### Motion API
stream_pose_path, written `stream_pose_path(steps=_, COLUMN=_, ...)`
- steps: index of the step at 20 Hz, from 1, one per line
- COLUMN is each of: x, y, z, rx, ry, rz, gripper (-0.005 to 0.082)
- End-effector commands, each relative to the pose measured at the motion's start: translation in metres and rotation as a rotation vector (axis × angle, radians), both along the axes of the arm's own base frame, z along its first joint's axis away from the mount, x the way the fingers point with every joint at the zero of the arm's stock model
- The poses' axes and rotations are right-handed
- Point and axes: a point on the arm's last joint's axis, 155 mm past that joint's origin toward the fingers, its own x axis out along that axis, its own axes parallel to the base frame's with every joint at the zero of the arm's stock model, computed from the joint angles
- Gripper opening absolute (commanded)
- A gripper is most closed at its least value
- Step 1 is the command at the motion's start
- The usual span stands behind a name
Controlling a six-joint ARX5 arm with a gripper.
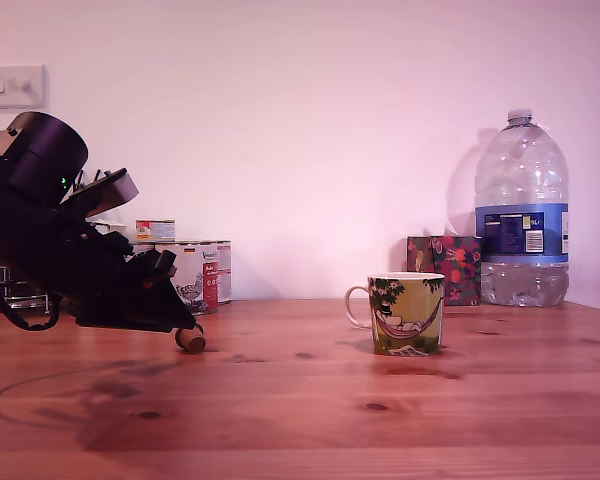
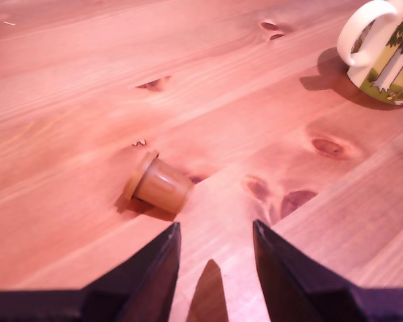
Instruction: Pick up the coffee capsules from the table one by one and drop them inside the nearest coffee cup
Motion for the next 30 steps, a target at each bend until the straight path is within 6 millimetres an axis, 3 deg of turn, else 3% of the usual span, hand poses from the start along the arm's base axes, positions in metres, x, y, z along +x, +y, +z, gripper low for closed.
stream_pose_path(steps=1, x=0.002, y=0.004, z=0.007, rx=-0.001, ry=-0.014, rz=0.014, gripper=0.0272)
stream_pose_path(steps=18, x=0.006, y=0.009, z=0.003, rx=0.017, ry=-0.021, rz=0.019, gripper=0.0278)
stream_pose_path(steps=19, x=0.006, y=0.009, z=0.003, rx=0.037, ry=-0.039, rz=0.003, gripper=0.0315)
stream_pose_path(steps=22, x=0.008, y=0.009, z=0.007, rx=0.103, ry=-0.126, rz=-0.056, gripper=0.0539)
stream_pose_path(steps=23, x=0.009, y=0.010, z=0.009, rx=0.118, ry=-0.160, rz=-0.067, gripper=0.0570)
stream_pose_path(steps=30, x=0.008, y=0.026, z=0.021, rx=0.094, ry=-0.317, rz=-0.042, gripper=0.0577)
